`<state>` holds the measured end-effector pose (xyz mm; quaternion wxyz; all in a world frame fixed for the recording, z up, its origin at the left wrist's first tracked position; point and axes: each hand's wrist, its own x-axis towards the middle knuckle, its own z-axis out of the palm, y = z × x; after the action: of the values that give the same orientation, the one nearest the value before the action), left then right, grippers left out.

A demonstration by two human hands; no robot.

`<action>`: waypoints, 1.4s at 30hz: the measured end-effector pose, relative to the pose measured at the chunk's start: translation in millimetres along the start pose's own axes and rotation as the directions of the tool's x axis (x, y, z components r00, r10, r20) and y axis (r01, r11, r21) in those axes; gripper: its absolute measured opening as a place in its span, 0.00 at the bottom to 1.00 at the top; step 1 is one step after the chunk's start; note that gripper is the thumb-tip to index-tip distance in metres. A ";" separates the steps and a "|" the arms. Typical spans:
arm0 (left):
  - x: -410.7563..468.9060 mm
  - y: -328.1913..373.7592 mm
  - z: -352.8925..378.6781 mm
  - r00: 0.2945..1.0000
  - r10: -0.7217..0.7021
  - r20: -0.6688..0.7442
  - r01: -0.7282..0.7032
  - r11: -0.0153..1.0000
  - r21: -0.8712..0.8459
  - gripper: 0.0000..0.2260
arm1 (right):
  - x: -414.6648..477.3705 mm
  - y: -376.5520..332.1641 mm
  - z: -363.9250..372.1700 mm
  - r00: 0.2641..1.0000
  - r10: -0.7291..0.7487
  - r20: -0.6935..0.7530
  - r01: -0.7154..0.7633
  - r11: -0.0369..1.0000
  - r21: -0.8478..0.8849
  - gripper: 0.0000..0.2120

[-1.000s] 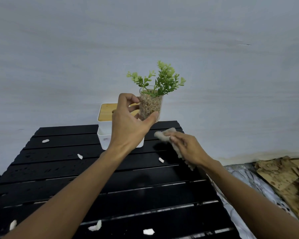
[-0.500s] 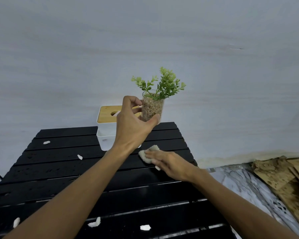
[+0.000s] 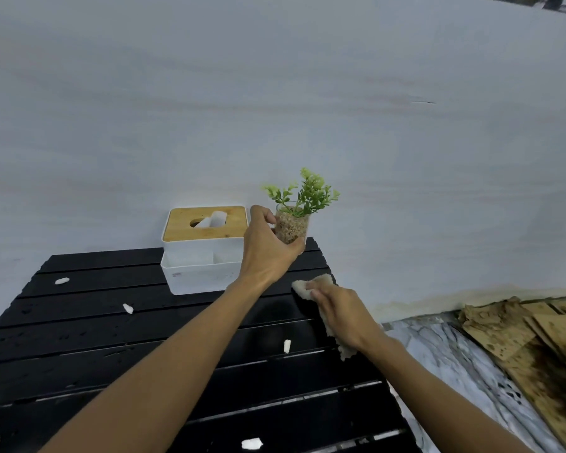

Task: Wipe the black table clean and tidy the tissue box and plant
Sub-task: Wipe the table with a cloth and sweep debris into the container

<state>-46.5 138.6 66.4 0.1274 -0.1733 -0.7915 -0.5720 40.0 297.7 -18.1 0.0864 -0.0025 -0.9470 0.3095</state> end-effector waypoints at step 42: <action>-63.4 -107.5 -143.0 0.981 0.190 -0.051 -0.132 0.830 0.543 0.14 | -15.3 -7.4 23.9 0.991 0.090 -0.098 -0.095 0.994 -0.047 0.16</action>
<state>-33.7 -36.0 -6.7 0.2591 -0.1672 -0.8947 -0.3232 51.4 276.8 -35.2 0.1170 -0.0633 -0.9483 0.2880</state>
